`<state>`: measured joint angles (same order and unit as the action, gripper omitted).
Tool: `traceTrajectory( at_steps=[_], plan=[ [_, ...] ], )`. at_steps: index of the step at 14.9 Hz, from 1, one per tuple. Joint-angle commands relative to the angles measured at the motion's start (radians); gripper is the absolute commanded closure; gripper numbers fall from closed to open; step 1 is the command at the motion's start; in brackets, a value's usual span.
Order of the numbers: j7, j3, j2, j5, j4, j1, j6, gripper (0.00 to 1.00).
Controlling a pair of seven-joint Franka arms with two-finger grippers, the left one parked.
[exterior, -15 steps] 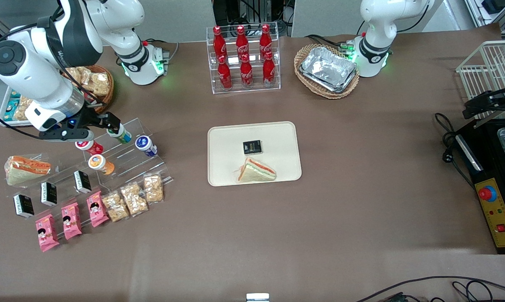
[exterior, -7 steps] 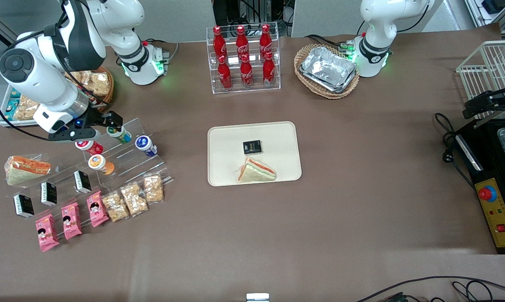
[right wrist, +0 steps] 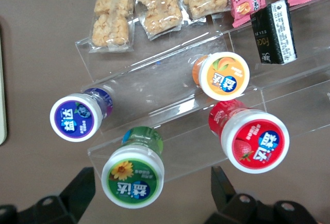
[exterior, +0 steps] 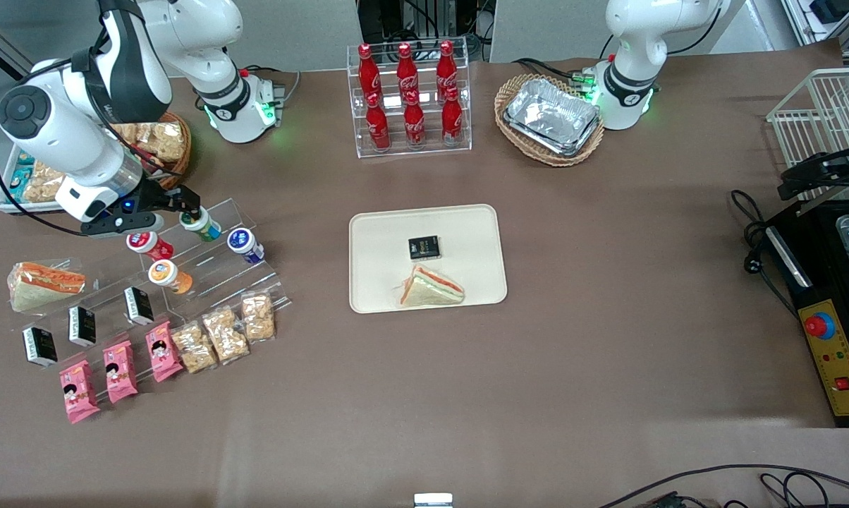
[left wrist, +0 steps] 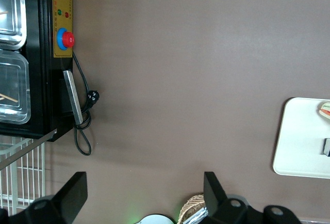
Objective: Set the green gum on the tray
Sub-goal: 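Lower the right gripper around the green-labelled bottle and close it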
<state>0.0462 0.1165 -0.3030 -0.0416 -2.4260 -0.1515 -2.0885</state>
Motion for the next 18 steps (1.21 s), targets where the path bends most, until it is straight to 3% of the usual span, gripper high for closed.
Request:
traceTrajectory(
  at_steps=[1, 9, 18],
  plan=[
    [-0.011, -0.005, -0.036, 0.003, -0.065, -0.010, -0.060, 0.00],
    [-0.060, -0.006, -0.045, 0.003, -0.151, -0.040, -0.145, 0.00],
    [-0.043, -0.003, -0.050, 0.000, -0.147, -0.039, -0.154, 0.49]
  ],
)
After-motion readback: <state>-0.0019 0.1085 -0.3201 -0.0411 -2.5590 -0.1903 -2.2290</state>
